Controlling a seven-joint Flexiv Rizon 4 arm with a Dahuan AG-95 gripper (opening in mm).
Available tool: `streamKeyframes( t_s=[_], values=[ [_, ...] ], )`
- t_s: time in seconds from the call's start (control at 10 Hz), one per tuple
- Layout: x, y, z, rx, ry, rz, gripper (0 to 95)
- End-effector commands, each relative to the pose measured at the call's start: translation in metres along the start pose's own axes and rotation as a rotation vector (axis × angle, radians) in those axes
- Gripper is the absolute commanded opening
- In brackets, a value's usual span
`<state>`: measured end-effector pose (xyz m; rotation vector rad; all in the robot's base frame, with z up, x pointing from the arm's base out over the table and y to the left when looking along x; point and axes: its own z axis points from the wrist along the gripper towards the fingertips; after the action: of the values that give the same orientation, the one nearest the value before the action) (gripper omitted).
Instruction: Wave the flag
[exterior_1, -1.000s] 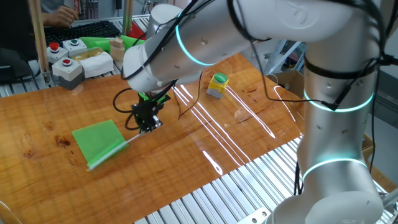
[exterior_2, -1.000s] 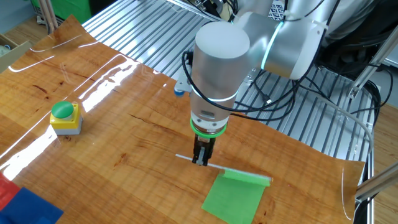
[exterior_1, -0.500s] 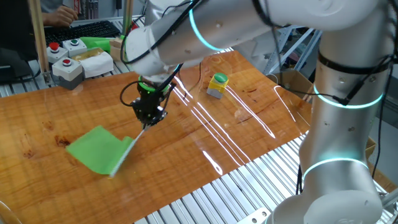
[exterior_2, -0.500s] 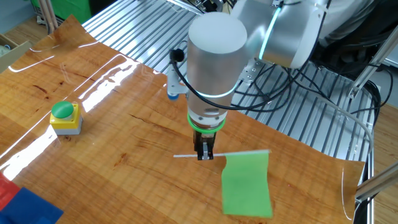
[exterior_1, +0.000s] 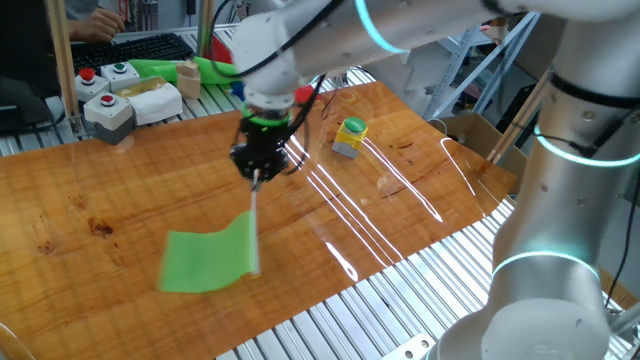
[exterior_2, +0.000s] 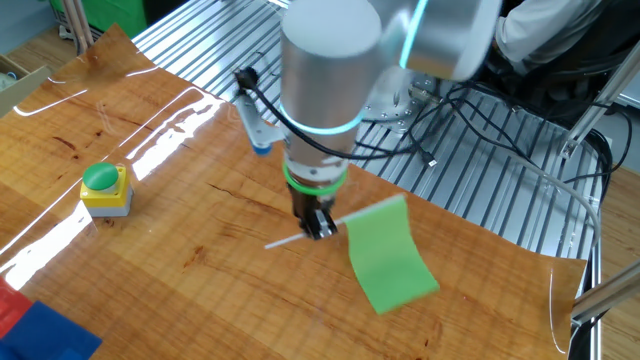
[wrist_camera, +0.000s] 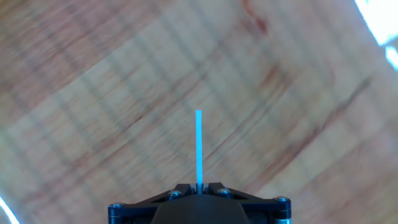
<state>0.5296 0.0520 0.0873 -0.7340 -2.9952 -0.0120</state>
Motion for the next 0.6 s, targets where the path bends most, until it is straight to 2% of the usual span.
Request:
streamKeyframes(
  t_s=[0.1,0.3,0.6],
  values=[
    [-0.024,-0.038,-0.017,0.006,-0.011,-0.232,0.0],
    [-0.03,-0.047,-0.028,0.015,-0.019,-0.296,0.0],
    [-0.035,-0.056,-0.043,0.011,-0.023,-0.34,0.0]
  ],
)
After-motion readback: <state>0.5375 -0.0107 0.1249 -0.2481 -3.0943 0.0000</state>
